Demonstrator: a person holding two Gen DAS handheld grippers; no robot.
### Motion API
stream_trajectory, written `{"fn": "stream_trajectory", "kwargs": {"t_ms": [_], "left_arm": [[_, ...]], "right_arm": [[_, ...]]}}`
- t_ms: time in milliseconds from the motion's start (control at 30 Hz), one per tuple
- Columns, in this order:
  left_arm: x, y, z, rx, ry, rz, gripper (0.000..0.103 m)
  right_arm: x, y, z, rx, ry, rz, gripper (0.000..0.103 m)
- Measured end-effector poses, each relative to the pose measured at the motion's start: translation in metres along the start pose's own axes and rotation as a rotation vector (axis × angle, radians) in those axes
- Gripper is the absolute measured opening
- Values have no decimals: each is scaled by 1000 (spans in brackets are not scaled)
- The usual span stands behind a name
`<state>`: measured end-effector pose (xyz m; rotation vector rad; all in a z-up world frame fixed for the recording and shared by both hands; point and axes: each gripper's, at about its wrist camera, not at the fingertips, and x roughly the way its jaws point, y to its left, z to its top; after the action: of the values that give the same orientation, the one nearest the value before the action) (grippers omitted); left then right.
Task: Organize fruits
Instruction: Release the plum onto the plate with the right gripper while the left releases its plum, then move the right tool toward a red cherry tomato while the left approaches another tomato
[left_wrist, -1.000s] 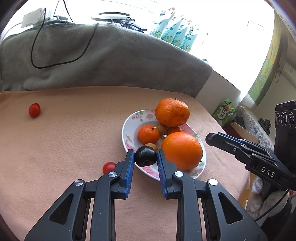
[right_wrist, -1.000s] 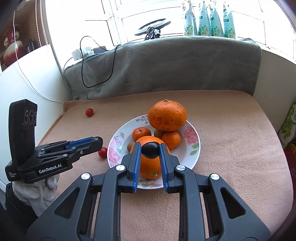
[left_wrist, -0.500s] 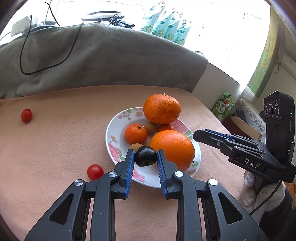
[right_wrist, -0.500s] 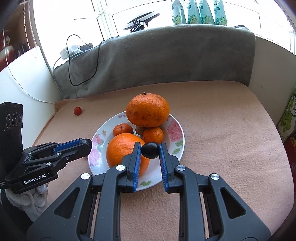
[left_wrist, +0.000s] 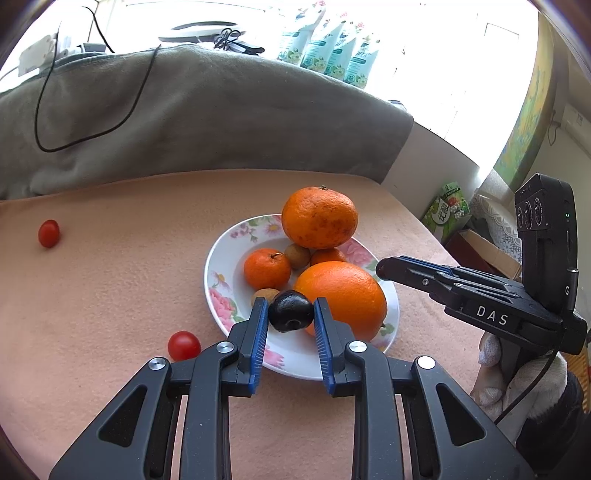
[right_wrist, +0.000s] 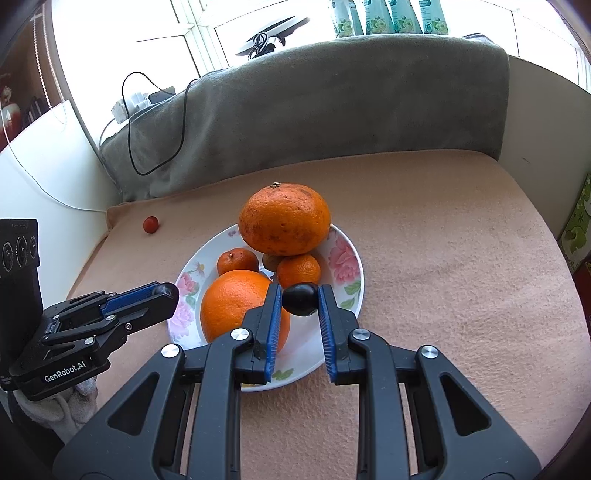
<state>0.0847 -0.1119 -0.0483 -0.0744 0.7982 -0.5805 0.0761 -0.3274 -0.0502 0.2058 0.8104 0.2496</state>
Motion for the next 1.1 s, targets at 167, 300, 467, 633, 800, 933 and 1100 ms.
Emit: {"fn": "stream_trajectory", "kwargs": {"t_ms": [167, 300, 467, 633, 800, 933, 1100], "left_arm": [[-1, 0, 0, -1, -5, -2, 32], [-2, -1, 0, 4, -9, 0, 33], [-4, 0, 1, 0, -21, 1, 55], [-7, -2, 2, 5, -34, 33, 69], [-9, -1, 2, 7, -39, 45, 70], [-13, 0, 2, 8, -47, 56, 73], [-17, 4, 2, 12, -55, 73, 74]], "right_arm": [[1, 2, 1, -4, -2, 2, 28], [-2, 3, 2, 1, -21, -1, 57], [-7, 5, 2, -2, -34, -8, 70], [-10, 7, 3, 2, -47, -16, 82], [-15, 7, 3, 14, -61, -18, 87], [-18, 11, 3, 8, -64, -18, 91], [-19, 21, 1, -20, -58, -35, 95]]}}
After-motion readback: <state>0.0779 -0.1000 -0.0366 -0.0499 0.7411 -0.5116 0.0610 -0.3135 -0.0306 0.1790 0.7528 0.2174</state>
